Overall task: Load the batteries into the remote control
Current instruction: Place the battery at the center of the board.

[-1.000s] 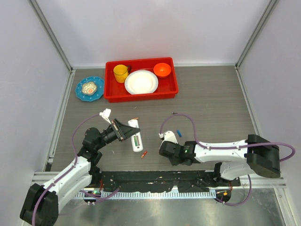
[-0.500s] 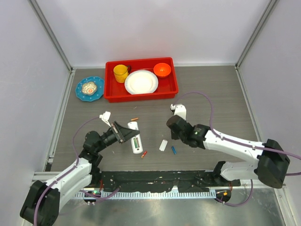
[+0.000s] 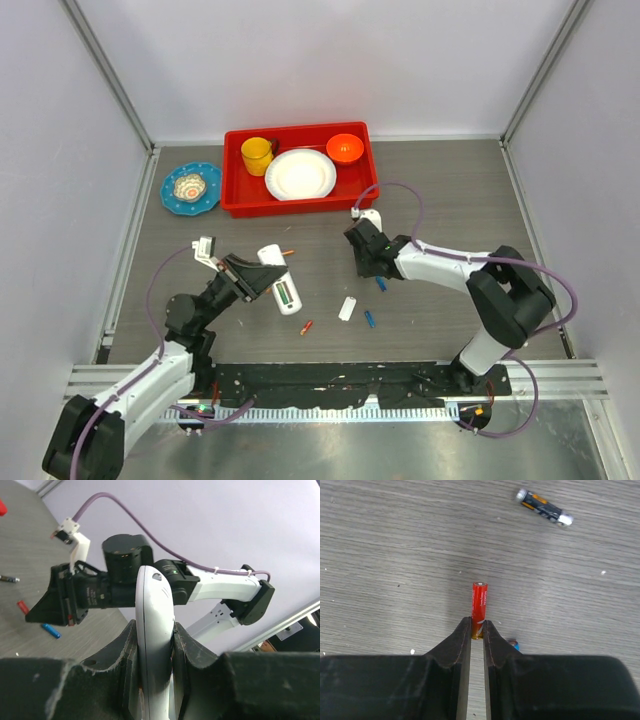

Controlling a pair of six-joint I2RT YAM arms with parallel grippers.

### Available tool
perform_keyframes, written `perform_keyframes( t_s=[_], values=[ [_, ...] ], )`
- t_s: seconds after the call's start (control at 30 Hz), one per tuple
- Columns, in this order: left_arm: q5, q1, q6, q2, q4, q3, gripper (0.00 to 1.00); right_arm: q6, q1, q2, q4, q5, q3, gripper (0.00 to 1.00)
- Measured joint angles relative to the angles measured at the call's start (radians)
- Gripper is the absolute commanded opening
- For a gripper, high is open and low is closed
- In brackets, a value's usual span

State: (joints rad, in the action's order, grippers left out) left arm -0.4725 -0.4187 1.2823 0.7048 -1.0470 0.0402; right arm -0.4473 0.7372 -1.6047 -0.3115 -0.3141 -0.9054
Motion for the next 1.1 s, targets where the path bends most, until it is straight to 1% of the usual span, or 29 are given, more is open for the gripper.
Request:
perform_keyframes(
  t_s=[0.13,0.17,0.2,0.27,0.3,0.4,0.43,0.53,0.67,1.1],
  values=[
    [0.016,0.0,-0.001,-0.025,-0.01,0.0,0.0,0.024,0.0,-0.05,-0.011,0.039,-0.03,0.01],
    [0.019,0.0,-0.002,-0.025,-0.011,0.0,0.0,0.028,0.0,-0.059,-0.013,0.046,-0.035,0.03],
    [0.021,0.0,-0.002,-0.024,-0.011,0.0,0.0,0.031,0.0,-0.064,-0.016,0.051,-0.037,0.1],
    [0.026,0.0,-0.003,-0.019,-0.011,0.0,0.0,0.032,0.0,-0.071,-0.026,0.056,-0.039,0.18],
    [0.027,0.0,-0.003,-0.013,-0.011,0.0,0.0,0.032,0.0,-0.072,-0.031,0.058,-0.039,0.25],
    [0.027,0.0,-0.003,0.01,-0.011,0.0,0.0,0.032,0.0,-0.073,-0.048,0.058,-0.047,0.33],
    [0.027,0.0,-0.003,0.018,-0.01,0.0,0.0,0.034,0.0,-0.074,-0.057,0.057,-0.053,0.35],
    [0.027,0.0,-0.002,0.033,-0.01,0.0,0.0,0.034,0.0,-0.081,-0.077,0.055,-0.081,0.37],
    [0.024,0.0,0.0,0.037,-0.01,0.0,0.0,0.036,0.0,-0.104,-0.096,0.055,-0.125,0.37],
    [0.016,-0.007,0.018,0.039,-0.01,0.0,0.0,0.101,-0.034,-0.193,-0.186,0.086,-0.245,0.3]
  ],
)
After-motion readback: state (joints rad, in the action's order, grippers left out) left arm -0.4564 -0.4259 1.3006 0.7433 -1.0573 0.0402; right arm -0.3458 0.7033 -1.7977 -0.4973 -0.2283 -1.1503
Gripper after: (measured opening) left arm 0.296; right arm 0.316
